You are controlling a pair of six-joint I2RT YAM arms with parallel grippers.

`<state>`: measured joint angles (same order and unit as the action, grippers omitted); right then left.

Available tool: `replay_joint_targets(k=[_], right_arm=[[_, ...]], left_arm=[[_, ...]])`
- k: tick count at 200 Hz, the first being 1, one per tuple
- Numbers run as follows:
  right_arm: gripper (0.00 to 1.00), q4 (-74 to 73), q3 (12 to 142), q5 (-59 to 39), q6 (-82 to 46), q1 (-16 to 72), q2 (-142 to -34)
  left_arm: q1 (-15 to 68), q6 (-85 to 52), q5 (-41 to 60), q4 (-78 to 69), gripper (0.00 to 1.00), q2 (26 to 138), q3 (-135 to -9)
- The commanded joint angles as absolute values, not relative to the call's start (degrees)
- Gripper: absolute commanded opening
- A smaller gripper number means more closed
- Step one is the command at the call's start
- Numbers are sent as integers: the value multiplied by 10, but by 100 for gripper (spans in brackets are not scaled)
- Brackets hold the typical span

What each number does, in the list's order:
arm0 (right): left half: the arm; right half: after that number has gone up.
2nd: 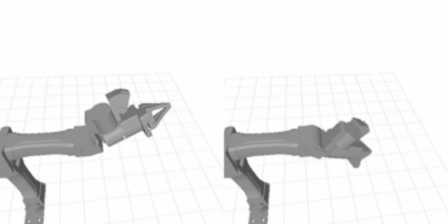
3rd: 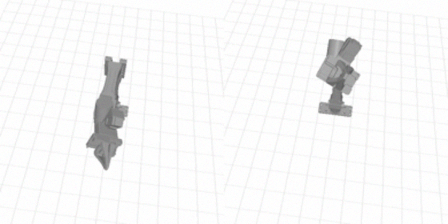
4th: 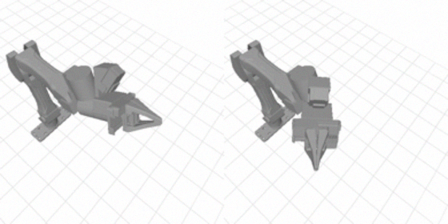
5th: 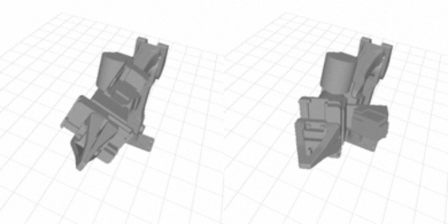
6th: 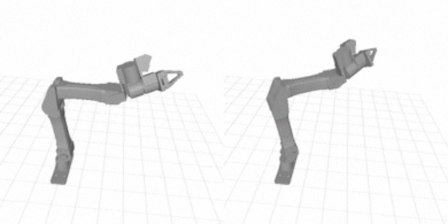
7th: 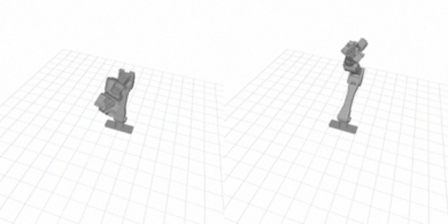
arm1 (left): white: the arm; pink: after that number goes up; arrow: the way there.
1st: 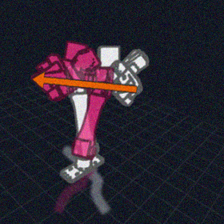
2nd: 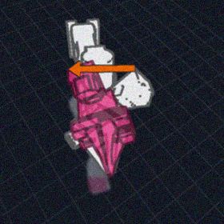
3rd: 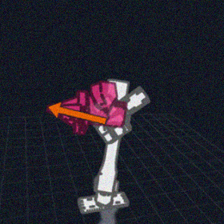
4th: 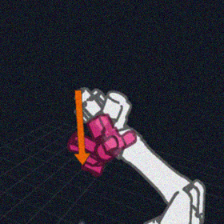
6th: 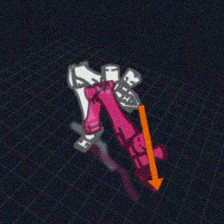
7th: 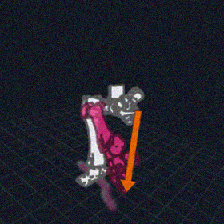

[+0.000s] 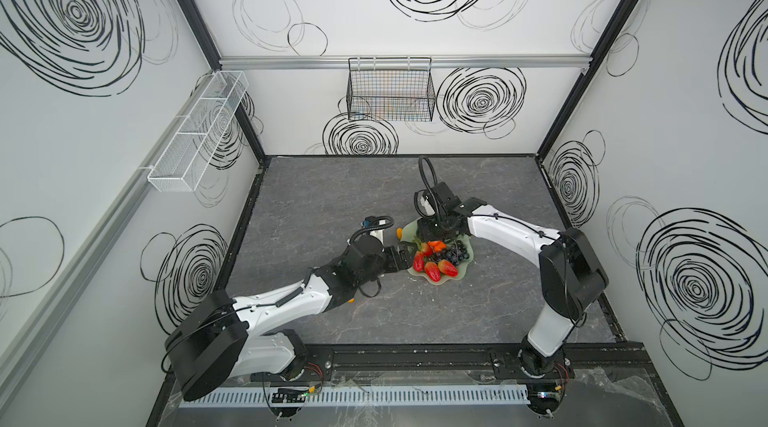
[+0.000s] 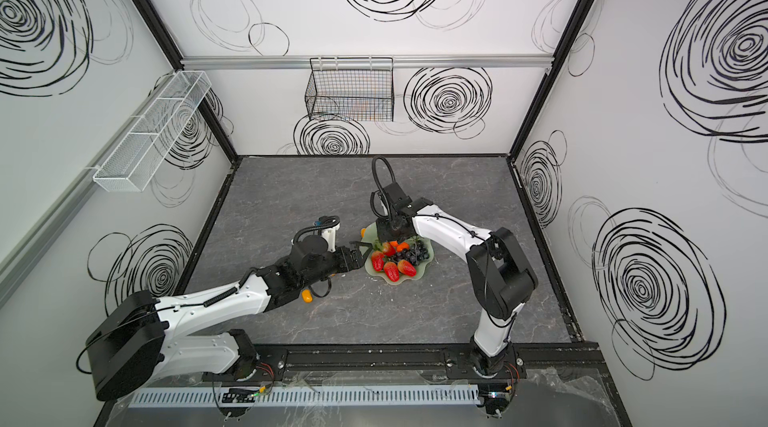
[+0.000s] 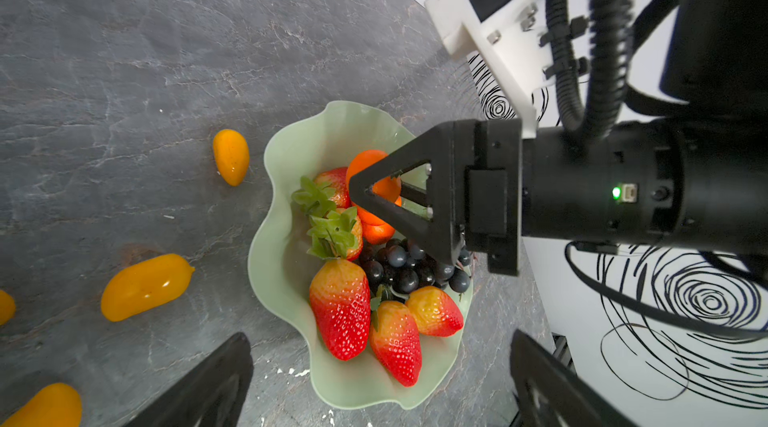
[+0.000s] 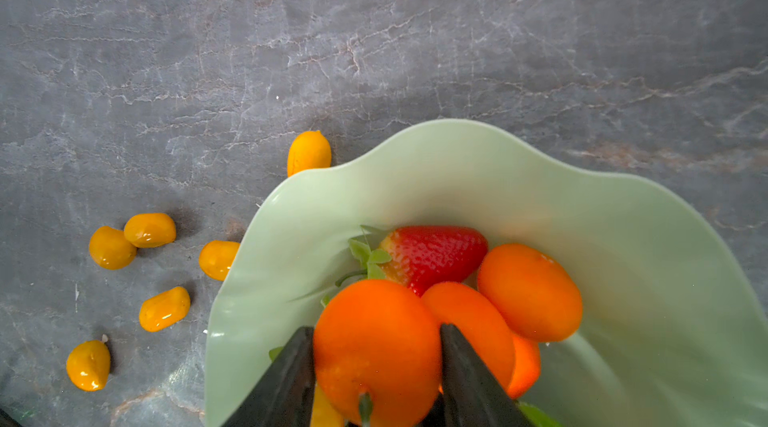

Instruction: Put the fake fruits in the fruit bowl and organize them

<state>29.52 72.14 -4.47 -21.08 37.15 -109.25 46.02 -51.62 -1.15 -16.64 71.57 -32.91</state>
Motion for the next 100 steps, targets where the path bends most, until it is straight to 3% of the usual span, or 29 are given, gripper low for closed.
replay_joint_targets(k=[1,55,100], right_arm=[[54,277,730,-44,-207,368,-1107],[54,285,733,-44,-208,369,-1088],[53,283,711,-49,-206,372,-990]], left_arm=[[458,-510,-20,-189,99,709,-336],[442,-495,-16,-152,99,698,-334],[385,-422,-35,-19,99,689,-382]])
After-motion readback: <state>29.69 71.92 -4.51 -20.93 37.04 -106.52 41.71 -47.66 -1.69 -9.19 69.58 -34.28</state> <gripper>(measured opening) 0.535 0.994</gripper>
